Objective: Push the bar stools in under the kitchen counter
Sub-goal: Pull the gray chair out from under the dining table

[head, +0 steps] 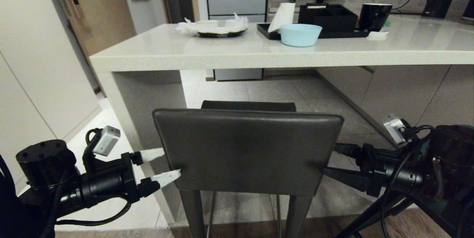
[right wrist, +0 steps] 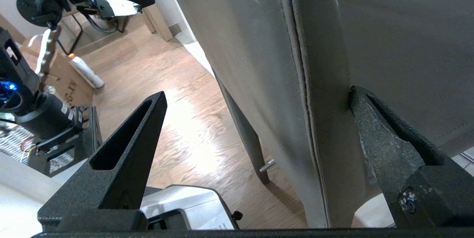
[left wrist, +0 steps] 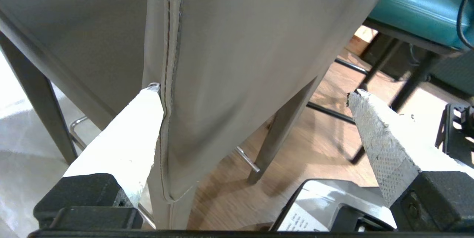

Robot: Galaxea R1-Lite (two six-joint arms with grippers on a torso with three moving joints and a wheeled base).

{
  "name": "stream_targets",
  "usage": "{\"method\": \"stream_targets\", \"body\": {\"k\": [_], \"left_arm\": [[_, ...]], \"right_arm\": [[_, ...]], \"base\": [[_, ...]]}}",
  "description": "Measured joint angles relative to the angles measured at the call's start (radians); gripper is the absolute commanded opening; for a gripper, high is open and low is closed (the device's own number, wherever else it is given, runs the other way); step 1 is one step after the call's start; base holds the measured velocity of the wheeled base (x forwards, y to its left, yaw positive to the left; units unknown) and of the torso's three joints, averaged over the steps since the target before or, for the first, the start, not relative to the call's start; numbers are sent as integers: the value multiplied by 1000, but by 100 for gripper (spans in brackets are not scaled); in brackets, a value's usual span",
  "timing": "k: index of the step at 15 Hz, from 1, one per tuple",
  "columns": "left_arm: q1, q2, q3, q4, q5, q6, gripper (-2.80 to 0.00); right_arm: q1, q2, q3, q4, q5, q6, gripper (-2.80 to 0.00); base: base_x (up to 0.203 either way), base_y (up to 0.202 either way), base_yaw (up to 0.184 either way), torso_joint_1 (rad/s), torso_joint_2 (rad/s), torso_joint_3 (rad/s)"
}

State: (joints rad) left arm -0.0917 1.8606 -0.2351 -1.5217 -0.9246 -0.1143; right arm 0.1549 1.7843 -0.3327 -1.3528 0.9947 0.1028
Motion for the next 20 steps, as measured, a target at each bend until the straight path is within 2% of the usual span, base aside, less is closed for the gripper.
{"method": "stream_targets", "body": {"k": [20], "left_arm": [[-31, -43, 69, 0, 5, -4, 0]], "right_arm": [[-6, -11, 20, -22, -14, 0, 0]], "base": [[-194, 0, -1, 1, 3, 2]]}}
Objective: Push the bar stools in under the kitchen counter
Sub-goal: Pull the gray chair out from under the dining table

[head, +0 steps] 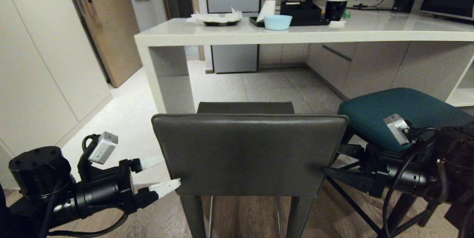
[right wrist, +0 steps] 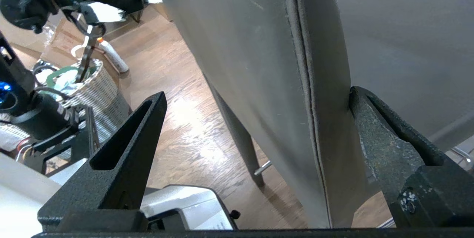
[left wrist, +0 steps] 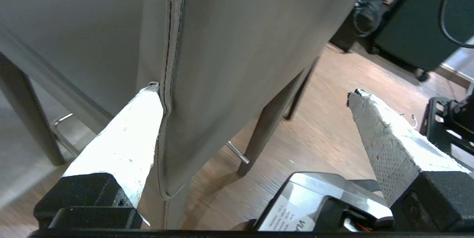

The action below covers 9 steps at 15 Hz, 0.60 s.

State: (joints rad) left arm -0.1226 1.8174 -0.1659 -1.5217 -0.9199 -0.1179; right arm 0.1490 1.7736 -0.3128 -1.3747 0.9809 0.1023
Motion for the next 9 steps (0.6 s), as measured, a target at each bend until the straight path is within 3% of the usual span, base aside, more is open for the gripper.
{"method": "stream_targets", "body": {"k": [2, 9], "left_arm": [[-1, -6, 6, 1, -4, -2, 0], [-2, -10, -5, 2, 3, -20, 0]], "right_arm": [[0, 0, 7, -15, -16, 1, 0], [-1, -8, 58, -54, -52, 2, 0]], "base": [[-121, 0, 0, -4, 2, 3], [0, 0, 0, 0, 0, 0]]}}
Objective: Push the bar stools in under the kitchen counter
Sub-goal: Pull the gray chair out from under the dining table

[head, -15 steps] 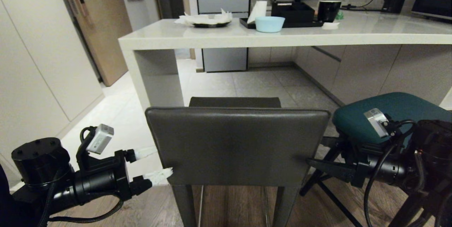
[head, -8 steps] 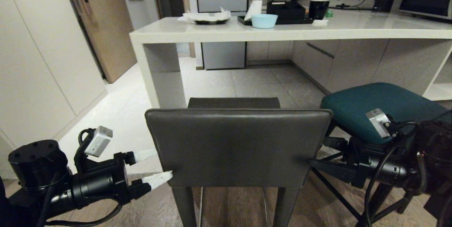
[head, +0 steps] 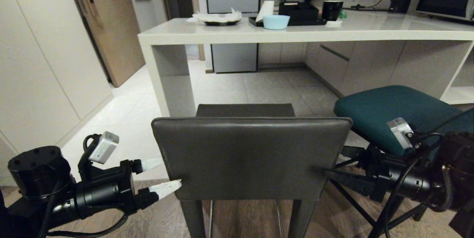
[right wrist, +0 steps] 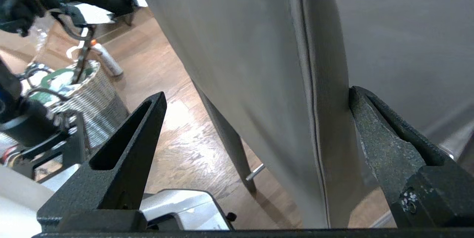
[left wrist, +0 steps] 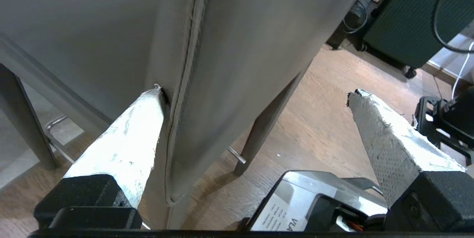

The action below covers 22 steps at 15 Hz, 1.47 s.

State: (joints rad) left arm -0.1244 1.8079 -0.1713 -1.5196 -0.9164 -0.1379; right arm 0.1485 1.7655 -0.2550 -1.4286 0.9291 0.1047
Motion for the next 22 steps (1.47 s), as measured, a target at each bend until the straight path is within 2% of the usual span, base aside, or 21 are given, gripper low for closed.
{"method": "stream_targets", "body": {"k": [7, 11, 13, 20, 22], "left_arm": [[-105, -67, 11, -3, -3, -27, 0], [-183, -105, 41, -2, 12, -26, 0], [-216, -118, 53, -4, -4, -26, 0], [-258, -134, 71, -2, 12, -27, 0], [-243, -136, 73, -2, 32, -29, 0]], "right_arm": [[-83, 53, -8, -28, -64, 2, 0], [-92, 101, -47, -30, -151, -1, 0], [-86, 128, -85, -24, -191, -1, 0], [-49, 193, -137, -31, -242, -1, 0], [-47, 195, -132, -33, -247, -3, 0]], "base": [[0, 0, 0, 0, 0, 0], [0, 0, 0, 0, 0, 0], [0, 0, 0, 0, 0, 0], [0, 0, 0, 0, 0, 0], [0, 0, 0, 0, 0, 0]]}}
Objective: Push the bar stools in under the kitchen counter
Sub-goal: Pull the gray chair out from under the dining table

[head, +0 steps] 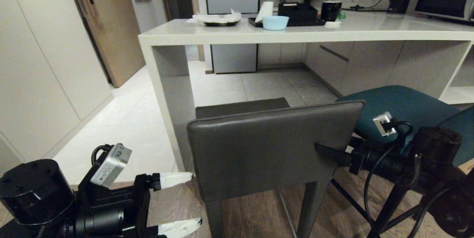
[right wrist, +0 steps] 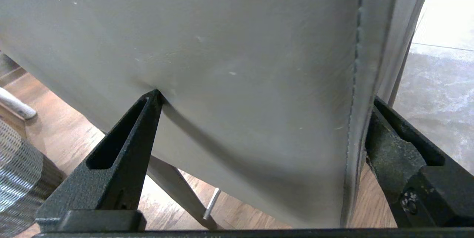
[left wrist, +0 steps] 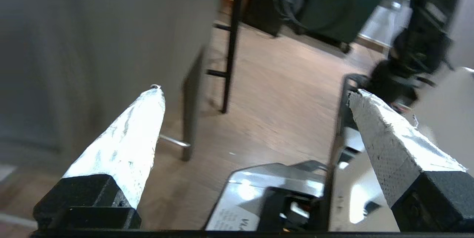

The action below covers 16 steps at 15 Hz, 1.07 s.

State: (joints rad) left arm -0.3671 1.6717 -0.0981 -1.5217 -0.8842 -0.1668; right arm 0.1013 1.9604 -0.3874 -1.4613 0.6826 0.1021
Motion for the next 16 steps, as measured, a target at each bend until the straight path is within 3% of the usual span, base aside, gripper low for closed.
{"method": "stream_targets", "body": {"k": [3, 5, 10, 12, 16], "left_arm": [[62, 11, -6, 0, 1, 0, 0], [58, 14, 0, 0, 2, 0, 0], [-64, 19, 9, 1, 123, -17, 0], [-62, -3, 11, 1, 126, -25, 0], [16, -153, 9, 1, 125, -143, 0]], "right_arm": [[-6, 3, 18, -5, 0, -5, 0], [-4, 13, 10, -6, 1, -5, 0], [4, 63, -52, -6, 3, -4, 0], [3, 69, -35, -37, 1, -3, 0], [6, 82, -37, -55, -60, -2, 0]], "base": [[0, 0, 0, 0, 0, 0], [0, 0, 0, 0, 0, 0], [0, 0, 0, 0, 0, 0], [0, 0, 0, 0, 0, 0], [0, 0, 0, 0, 0, 0]]}}
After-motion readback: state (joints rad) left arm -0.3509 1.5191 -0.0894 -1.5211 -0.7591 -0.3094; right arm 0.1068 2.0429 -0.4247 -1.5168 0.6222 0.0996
